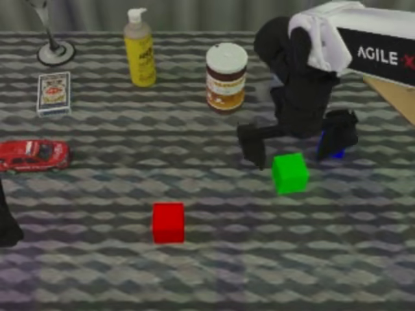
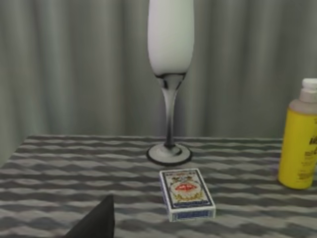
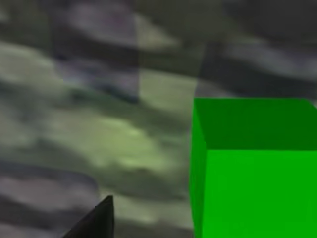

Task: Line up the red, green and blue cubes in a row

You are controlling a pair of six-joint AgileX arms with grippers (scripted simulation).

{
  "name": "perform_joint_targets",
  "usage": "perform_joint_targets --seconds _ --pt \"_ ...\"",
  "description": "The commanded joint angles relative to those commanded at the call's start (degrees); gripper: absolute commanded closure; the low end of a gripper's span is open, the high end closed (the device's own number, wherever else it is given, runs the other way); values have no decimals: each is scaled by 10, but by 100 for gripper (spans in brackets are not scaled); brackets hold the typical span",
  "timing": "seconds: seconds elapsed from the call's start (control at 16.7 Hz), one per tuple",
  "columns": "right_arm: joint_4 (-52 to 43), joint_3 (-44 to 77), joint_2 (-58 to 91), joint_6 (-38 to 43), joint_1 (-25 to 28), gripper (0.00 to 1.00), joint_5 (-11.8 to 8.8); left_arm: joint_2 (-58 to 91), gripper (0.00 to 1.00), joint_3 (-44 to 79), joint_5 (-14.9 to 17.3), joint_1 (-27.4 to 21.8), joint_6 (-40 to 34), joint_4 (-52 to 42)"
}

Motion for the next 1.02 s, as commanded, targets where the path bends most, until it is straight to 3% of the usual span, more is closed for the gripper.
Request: perform_joint_targets --seconds 0.24,0.48,1.02 --pt "77 -49 28 2 1 0 0 0 0 0 0 0 0 0" --pt "83 -53 31 2 2 0 0 0 0 0 0 0 0 0" --pt "83 -53 31 2 2 68 0 0 0 0 0 0 0 0"
